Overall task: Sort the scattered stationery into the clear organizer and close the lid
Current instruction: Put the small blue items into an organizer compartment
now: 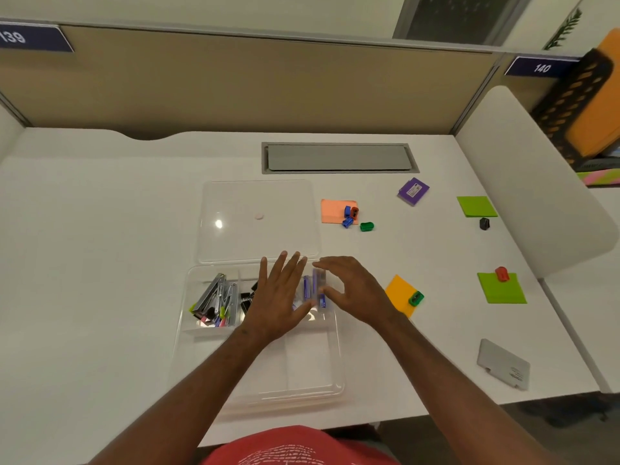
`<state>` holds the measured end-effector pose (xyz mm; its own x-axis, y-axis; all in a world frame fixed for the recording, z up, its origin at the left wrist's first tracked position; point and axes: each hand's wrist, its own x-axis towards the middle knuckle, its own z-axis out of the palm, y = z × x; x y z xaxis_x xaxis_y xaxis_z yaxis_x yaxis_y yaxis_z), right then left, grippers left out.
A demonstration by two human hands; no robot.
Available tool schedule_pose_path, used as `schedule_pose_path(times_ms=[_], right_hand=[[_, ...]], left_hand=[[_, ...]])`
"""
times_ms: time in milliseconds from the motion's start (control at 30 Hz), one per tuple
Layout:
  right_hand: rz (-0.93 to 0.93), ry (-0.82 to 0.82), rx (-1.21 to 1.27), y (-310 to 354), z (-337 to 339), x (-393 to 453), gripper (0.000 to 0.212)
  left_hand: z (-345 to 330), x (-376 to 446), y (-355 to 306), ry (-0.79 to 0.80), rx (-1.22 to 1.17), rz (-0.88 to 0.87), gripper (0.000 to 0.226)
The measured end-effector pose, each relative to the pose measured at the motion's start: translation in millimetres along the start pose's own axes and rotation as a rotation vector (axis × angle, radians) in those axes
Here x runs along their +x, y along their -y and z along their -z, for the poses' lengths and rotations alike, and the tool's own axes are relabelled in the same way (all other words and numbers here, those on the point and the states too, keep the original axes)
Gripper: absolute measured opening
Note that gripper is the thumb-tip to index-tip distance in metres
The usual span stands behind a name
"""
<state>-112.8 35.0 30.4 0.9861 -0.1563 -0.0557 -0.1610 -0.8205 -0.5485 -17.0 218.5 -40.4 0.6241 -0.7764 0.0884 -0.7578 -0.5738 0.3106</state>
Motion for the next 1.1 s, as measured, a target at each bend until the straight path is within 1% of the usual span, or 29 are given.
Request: schedule_pose_path(times_ms=[133,300,533,633,833,1000,1100], right_hand=[[-0.027,0.041,-0.022,1,-8,-4,0.055],[-0.038,-0.028,-0.061,1,-10,-4,0.058],[-0.085,-0.133,-0.09,-13,-1,-11,0.059],[-0.114,-0.165,-0.105,-24,5,-21,0.059],[-0.183,-0.181,-0.103,-57,19,-38,0.059],[-0.193,-0.235,-0.055,-90,36,-57,0.056],[-0.201,-0.263,-0.064,-107,46,-68,0.054]], left_hand=[[0,0,1,0.014,0.018,0.009,0.085],[3,2,1,0.03,0.006,0.016,0.082],[7,2,-3,-0.004,-0.002,0.01,0.082],[11,5,-11,-0.012,-0.043,-0.003,0.081],[20,23,-50,-0.009,-0.112,-0.059,0.081],[15,32,-98,-0.042,-0.138,-0.182,0.079],[7,34,-124,0.003,-0.127,-0.214,0.078]])
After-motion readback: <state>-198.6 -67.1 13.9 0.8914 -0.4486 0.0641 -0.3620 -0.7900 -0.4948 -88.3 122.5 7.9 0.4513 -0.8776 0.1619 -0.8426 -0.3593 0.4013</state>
